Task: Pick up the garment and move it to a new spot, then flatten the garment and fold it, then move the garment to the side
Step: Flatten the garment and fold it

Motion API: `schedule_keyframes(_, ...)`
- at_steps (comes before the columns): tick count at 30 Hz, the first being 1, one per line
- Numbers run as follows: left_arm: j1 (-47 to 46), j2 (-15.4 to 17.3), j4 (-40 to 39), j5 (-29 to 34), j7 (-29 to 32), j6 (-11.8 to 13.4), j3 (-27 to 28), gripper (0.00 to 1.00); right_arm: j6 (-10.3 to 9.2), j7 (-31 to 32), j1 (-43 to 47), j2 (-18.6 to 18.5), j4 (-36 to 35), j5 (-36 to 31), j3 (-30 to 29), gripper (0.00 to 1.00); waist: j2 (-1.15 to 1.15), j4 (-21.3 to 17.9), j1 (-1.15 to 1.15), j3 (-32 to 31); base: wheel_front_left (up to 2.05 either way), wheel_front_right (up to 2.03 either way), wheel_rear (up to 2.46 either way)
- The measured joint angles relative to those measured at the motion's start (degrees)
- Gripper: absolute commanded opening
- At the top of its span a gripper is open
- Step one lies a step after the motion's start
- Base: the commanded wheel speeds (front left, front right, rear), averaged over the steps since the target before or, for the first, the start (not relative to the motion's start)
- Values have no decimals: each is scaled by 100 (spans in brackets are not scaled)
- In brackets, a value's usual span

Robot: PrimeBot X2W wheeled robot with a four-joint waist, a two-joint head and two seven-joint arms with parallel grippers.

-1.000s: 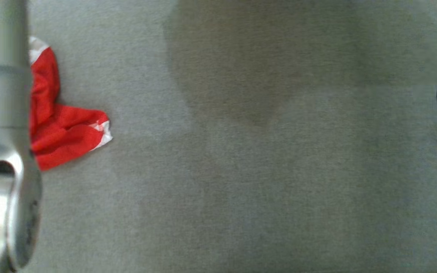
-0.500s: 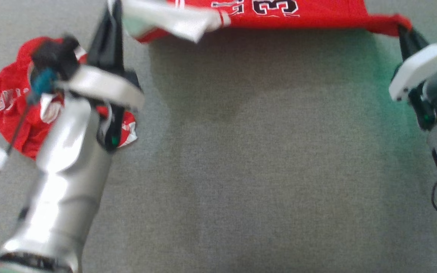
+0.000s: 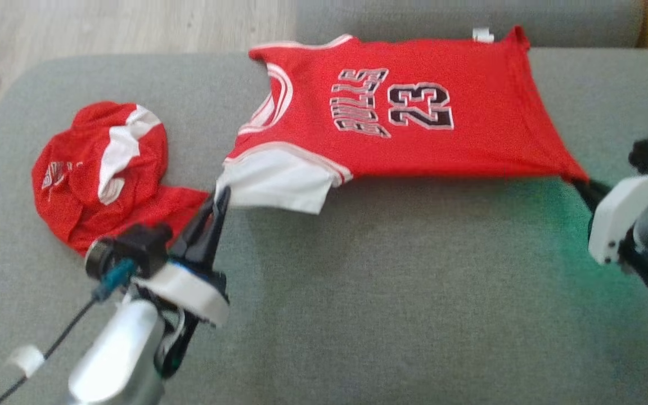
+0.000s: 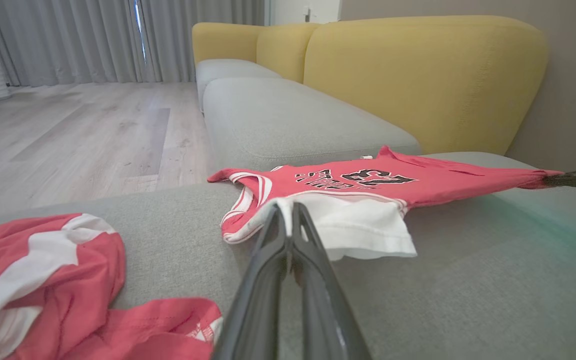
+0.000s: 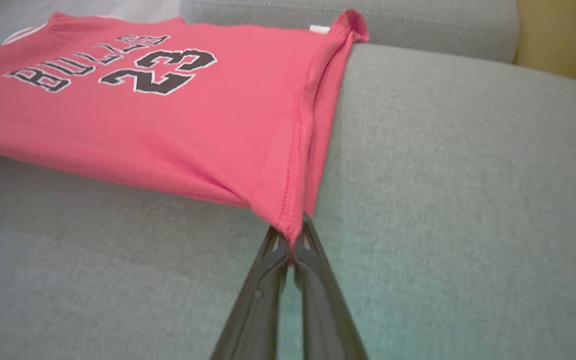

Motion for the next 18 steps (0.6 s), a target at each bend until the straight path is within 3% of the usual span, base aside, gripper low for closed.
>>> schedule_keyframes(8,1238,383,-1300,-157,536,374,-126,0,0,394,671,-356,-657,682,465,0,0,-89,0,-457,0,0,0)
schedule_keyframes(12,2094,653,-2230,-211,924,687,-183,0,0,694,1134,-610,-1021,1015,656,0,0,-164,0,-701,0,0,0)
schedule_keyframes(18,2478,794,-2928,-260,1147,992,-180,0,0,838,1445,-798,-1441,1234,697,0,0,-264,1,-740,0,0,0)
